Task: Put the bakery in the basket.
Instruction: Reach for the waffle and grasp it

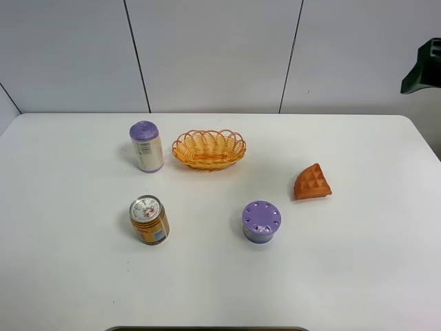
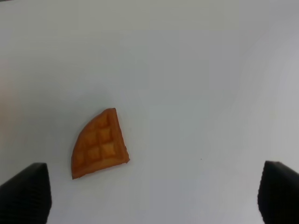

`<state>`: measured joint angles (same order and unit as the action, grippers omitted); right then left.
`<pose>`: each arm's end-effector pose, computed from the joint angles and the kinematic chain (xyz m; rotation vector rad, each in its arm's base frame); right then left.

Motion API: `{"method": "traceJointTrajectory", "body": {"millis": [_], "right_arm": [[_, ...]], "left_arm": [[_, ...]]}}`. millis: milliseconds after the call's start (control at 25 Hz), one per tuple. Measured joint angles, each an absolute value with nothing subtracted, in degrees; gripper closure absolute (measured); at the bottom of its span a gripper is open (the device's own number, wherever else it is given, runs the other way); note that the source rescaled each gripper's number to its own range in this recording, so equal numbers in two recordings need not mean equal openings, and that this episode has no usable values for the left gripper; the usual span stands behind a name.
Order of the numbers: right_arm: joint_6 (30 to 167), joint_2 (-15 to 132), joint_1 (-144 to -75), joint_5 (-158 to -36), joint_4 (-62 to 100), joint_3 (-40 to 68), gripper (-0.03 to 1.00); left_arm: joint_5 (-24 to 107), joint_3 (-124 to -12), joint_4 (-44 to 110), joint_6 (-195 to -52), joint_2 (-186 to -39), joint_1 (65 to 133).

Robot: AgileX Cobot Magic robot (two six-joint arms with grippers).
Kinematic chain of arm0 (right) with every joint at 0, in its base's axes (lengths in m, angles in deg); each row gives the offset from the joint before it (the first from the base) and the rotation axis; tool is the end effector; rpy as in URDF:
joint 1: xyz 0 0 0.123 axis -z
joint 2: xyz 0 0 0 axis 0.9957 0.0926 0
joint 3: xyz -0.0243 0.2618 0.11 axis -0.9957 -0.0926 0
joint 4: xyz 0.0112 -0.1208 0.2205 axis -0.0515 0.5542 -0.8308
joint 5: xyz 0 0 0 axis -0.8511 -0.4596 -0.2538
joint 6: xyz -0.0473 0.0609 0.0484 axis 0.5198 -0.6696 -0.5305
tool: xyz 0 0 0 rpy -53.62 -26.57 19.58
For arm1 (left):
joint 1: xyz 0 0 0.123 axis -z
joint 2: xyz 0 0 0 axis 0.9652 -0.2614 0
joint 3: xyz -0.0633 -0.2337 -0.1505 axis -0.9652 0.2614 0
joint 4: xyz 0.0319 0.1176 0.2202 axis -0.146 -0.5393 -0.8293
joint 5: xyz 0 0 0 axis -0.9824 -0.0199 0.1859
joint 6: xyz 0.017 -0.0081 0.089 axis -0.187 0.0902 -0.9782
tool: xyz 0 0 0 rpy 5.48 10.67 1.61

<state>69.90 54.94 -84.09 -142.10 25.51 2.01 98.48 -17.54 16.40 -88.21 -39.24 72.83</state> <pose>0.2449 -0.0004 0.3664 0.1452 2.4630 0.0738 -0.0068 0.0039 0.2788 -0.0623 2.0288 0.0705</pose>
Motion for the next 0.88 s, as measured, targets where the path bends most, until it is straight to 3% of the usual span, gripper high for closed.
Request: {"method": "traceJointTrajectory", "body": {"millis": [280, 880], "right_arm": [[66.1, 64.2, -89.8, -137.8, 25.5, 2.3, -0.03], [60.8, 78.0, -93.1, -134.3, 27.6, 2.3, -0.03]], "left_arm": [[98.5, -17.5, 16.4, -88.2, -39.2, 72.8], [98.5, -17.5, 16.4, -88.2, -39.2, 72.8]]}}
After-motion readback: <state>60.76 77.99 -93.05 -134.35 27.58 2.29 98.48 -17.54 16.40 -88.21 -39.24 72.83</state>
